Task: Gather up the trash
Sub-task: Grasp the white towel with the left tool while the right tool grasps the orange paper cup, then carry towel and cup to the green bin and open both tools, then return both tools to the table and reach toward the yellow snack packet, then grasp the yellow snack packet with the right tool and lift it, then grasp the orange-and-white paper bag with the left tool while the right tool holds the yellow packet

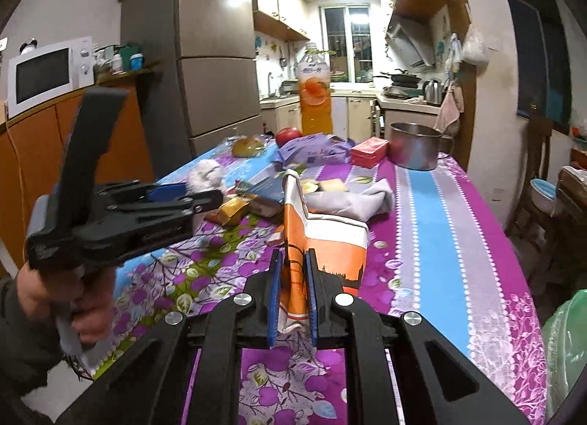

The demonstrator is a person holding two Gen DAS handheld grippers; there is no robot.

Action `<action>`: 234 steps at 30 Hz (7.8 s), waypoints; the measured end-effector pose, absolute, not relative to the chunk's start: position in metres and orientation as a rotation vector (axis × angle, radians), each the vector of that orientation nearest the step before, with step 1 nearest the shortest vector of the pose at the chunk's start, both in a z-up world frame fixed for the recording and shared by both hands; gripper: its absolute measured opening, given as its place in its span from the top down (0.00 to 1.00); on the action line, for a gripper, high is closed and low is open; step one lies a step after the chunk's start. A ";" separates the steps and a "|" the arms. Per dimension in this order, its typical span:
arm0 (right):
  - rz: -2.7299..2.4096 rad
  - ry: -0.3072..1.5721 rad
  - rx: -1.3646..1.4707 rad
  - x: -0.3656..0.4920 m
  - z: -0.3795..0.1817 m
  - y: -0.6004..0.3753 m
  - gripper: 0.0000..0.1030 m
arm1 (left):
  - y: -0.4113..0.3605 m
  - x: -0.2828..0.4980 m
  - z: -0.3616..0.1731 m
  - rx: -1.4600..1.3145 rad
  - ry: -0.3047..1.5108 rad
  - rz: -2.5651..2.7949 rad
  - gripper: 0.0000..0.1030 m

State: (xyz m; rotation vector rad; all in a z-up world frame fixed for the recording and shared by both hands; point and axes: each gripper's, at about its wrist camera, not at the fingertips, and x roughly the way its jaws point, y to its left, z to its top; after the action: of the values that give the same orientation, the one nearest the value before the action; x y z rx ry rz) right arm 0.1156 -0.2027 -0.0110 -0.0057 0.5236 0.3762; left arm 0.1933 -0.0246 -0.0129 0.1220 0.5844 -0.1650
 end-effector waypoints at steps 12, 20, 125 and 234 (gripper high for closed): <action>0.182 0.489 0.034 0.095 0.017 -0.260 0.87 | -0.090 0.162 0.010 0.111 0.518 -0.287 0.65; 0.020 0.474 0.057 0.072 0.038 -0.331 0.87 | -0.156 0.151 0.025 0.117 0.489 -0.415 0.65; 0.139 0.540 0.077 0.073 0.024 -0.333 0.06 | -0.040 0.206 -0.020 0.023 0.633 -0.074 0.05; 0.296 0.689 0.338 0.130 -0.053 -0.261 0.69 | -0.046 0.235 -0.046 0.160 0.779 -0.433 0.87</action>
State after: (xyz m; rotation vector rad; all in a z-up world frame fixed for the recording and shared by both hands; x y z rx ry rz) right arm 0.1298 -0.2614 -0.0526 0.3383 0.6891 0.2959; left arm 0.2349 -0.0461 -0.0462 0.1600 0.7786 -0.4332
